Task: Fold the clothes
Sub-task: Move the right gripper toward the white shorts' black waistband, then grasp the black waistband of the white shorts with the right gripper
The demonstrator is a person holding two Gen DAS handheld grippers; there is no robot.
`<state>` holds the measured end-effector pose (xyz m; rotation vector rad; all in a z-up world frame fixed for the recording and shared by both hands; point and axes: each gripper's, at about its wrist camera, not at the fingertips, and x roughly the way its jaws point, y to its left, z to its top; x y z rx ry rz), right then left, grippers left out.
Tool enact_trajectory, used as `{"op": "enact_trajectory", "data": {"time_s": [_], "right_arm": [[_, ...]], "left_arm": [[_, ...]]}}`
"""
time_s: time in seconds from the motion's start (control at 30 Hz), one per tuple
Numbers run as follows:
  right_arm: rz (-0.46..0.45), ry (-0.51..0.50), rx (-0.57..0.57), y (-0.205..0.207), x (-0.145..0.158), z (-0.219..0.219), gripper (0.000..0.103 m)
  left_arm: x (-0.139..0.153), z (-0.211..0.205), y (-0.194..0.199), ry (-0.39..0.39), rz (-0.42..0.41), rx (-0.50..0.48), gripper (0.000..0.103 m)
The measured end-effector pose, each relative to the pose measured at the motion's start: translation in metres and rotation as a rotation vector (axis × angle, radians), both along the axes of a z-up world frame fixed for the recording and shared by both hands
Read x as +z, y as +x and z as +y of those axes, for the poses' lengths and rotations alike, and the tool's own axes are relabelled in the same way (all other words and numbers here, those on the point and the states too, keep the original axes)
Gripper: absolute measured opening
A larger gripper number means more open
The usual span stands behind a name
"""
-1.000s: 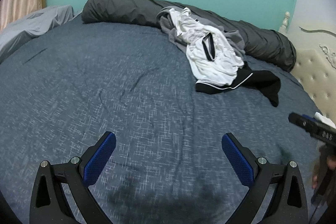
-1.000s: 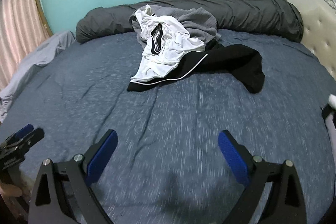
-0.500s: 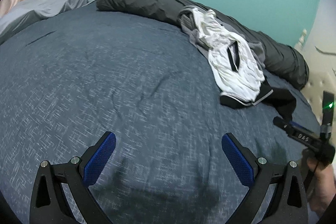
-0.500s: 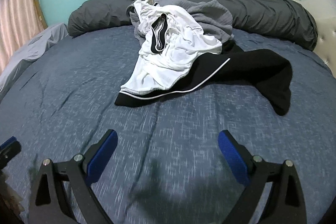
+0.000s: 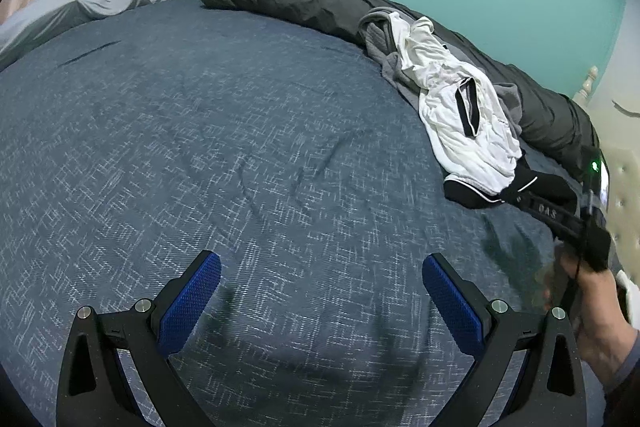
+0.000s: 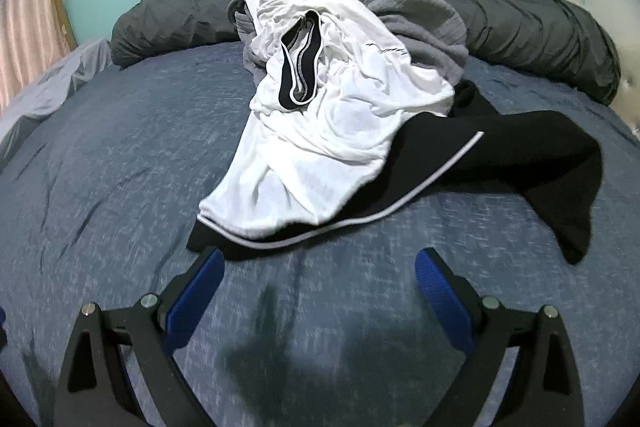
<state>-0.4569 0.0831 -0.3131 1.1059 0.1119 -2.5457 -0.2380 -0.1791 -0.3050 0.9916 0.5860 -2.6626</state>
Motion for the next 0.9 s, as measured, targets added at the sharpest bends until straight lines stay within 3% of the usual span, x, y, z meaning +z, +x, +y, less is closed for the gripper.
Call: {"op": "enact_trajectory", "data": {"time_s": [0.1,0.17,0.23,0.27,0.33,0.37,0.43,0.5,0.7,0.9], "right_arm": [[-0.025,-0.063,-0.001,-0.014,-0.005,-0.003,0.096],[-0.04,-0.09,-0.006,-0.024,-0.008,-0.005,0.09],[-0.065,-0.1,-0.007,-0.034,-0.013,-0.008,0.064],[-0.079,-0.097,-0.005,-0.038,-0.016,-0.01,0.061],[-0.105,-0.097,0.004,-0.046,-0.02,-0.015,0.041],[-0.117,-0.106,0.012,-0.048,-0.021,-0.016,0.037],[-0.137,-0.13,0.028,-0.049,-0.022,-0.019,0.019],[-0.143,-0.157,0.044,-0.045,-0.018,-0.019,0.007],[-0.084,-0.174,0.127,-0.003,0.015,-0.007,0.005],[-0.069,-0.187,0.223,0.069,0.053,0.019,0.004]], "left_arm": [[-0.002,-0.001,0.001,-0.005,-0.002,0.001,0.103],[-0.003,-0.002,0.001,-0.009,-0.003,0.003,0.103],[-0.003,-0.003,0.001,-0.007,-0.003,0.004,0.103],[-0.003,-0.004,0.001,-0.005,-0.004,0.004,0.103],[-0.004,-0.005,0.002,-0.003,-0.003,0.005,0.103],[-0.003,-0.006,0.002,-0.003,-0.003,0.005,0.103],[-0.003,-0.007,0.003,-0.003,-0.001,0.007,0.103],[-0.002,-0.007,0.004,0.0,0.002,0.006,0.103],[0.007,0.0,0.011,-0.006,0.021,-0.014,0.102],[0.013,0.008,0.022,-0.007,0.035,-0.034,0.103]]}}
